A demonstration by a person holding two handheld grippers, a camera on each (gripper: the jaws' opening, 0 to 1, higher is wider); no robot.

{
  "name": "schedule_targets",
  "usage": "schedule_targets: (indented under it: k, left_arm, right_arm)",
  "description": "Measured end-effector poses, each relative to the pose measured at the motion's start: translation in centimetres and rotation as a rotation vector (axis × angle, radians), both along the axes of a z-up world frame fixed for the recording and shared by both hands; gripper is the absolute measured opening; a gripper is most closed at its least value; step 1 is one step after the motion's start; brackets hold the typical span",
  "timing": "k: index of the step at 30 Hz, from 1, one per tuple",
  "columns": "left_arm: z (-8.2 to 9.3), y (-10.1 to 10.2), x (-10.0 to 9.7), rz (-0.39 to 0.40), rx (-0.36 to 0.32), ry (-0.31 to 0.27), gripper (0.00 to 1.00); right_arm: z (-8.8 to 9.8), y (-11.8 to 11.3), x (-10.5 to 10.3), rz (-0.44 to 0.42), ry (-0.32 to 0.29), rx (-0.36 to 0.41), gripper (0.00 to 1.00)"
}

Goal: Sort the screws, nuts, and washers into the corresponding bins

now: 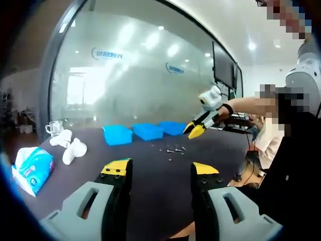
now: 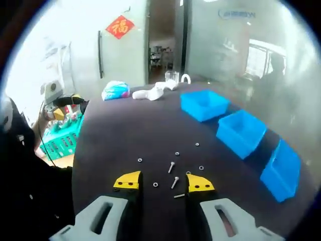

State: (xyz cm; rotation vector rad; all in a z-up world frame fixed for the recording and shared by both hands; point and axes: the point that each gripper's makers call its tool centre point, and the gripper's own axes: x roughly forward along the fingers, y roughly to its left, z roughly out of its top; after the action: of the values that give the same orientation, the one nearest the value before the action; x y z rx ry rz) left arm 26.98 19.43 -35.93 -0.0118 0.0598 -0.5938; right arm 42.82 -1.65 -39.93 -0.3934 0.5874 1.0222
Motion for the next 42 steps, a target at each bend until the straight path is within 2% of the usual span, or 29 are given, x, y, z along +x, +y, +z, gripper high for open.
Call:
schedule_targets:
  k: [3,5,9,11,14,20,22,26,33,42]
  left_arm:
    - [-0.1,0.1,-0.1,0.004,-0.004,0.001,0.46]
    - [-0.2,0.0,-0.1,0.004,-0.006,0.002,0.46]
    - [-0.2,0.0,-0.3,0.006,-0.009,0.001,0.46]
    - [-0.2,0.1,-0.3,0.008,-0.010,0.003,0.46]
    - [-0.3,0.0,-0.5,0.008,-0.014,0.004,0.46]
    - [-0.6,0.0,-0.7,0.014,-0.026,0.004,0.46]
    - [-0.8,0.0,-0.8,0.020,-0.014,0.005,0.46]
    - [-0.9,0.1,-1.0,0.027,-0.013,0.006,0.46]
    - [-1.1,0.1,-1.3,0.028,-0.017,0.008,0.46]
    - [-1.5,0.3,-1.3,0.031,-0.024,0.017,0.46]
  right_arm:
    - [-0.6,0.9,0.1,-0.003,0.031,-0.040,0.26]
    - [-1.1,1.5,0.3,-0.012,0.079,-0.060,0.25]
    - [-2.1,2.0,0.5,-0.007,0.105,-0.114,0.24]
    - [-2.6,2.3,0.5,0.027,0.109,-0.147,0.24]
    - [-3.4,2.3,1.1,0.032,0.128,-0.205,0.23]
    - [-4.2,2.7,2.1,0.043,0.145,-0.273,0.20]
    - [-4.5,3.0,2.2,0.059,0.145,-0.294,0.16]
    - [-5.4,3.0,3.0,0.038,0.170,-0.363,0.16]
    - [-6.4,3.1,3.5,0.032,0.188,-0.419,0.16]
    - [-7.0,2.9,3.5,0.020,0.222,-0.440,0.12]
